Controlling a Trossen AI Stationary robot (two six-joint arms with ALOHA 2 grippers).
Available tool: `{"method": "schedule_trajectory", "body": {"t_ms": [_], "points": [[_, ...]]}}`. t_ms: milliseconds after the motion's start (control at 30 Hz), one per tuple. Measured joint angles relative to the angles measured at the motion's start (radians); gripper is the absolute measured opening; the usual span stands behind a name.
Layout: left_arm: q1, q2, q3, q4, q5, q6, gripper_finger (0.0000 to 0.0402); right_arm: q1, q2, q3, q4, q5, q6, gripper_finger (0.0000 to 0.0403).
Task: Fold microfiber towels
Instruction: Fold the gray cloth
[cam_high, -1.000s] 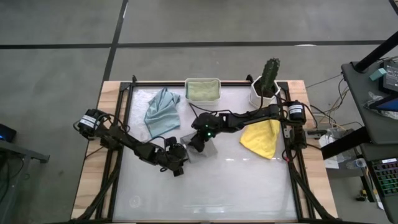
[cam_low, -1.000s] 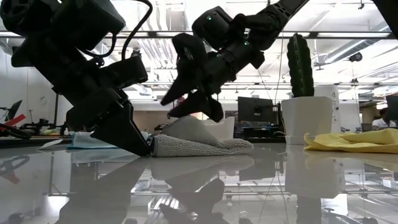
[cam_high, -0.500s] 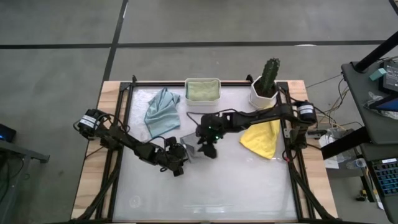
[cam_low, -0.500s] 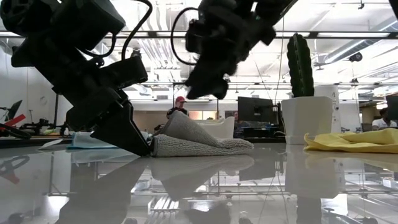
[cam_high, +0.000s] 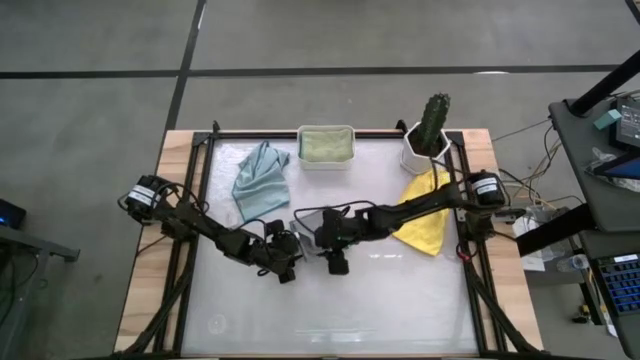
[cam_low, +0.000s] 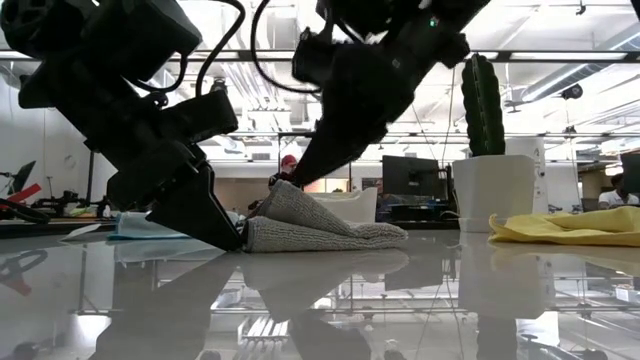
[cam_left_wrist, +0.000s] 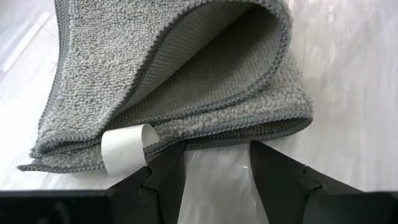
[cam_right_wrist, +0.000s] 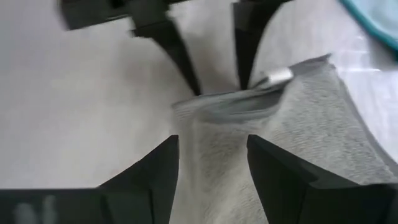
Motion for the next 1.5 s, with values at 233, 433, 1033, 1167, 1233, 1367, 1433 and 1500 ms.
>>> {"method": "schedule_trajectory", "body": {"t_ms": [233, 433, 1033, 1167, 1233, 1367, 1433, 1500], "points": [[0.0, 0.0, -0.001, 0.001, 0.0, 0.0, 0.0163, 0.011, 0.051, 0.0, 0.047, 0.079, 0.036, 0.0141], [-0.001, 0.0, -0.002, 0.002, 0.001, 0.0, 0.0163, 0.015, 0.058, 0.003, 0.076, 0.08, 0.033, 0.0055], [0.0, -0.002, -0.008, 0.004, 0.0, -0.004, 0.0163, 0.02, 0.025, 0.022, 0.097, 0.112, 0.071, 0.0009], [0.0, -0.002, -0.008, 0.014, 0.001, -0.002, 0.0163, 0.029, 0.047, 0.02, 0.106, 0.109, 0.074, 0.0009], [0.0, -0.002, -0.008, 0.015, 0.001, -0.001, 0.0163, 0.031, 0.069, 0.018, 0.112, 0.108, 0.079, 0.0009], [0.0, -0.002, -0.008, 0.017, 0.003, -0.001, 0.0163, 0.031, 0.11, 0.027, 0.119, 0.103, 0.087, 0.0009], [0.0, -0.002, -0.009, 0.018, 0.003, -0.001, 0.0163, 0.031, 0.128, 0.037, 0.121, 0.08, 0.093, 0.0011], [0.0, -0.002, -0.009, 0.018, 0.003, -0.001, 0.0163, 0.03, 0.145, 0.048, 0.12, 0.04, 0.099, 0.0017]]}}
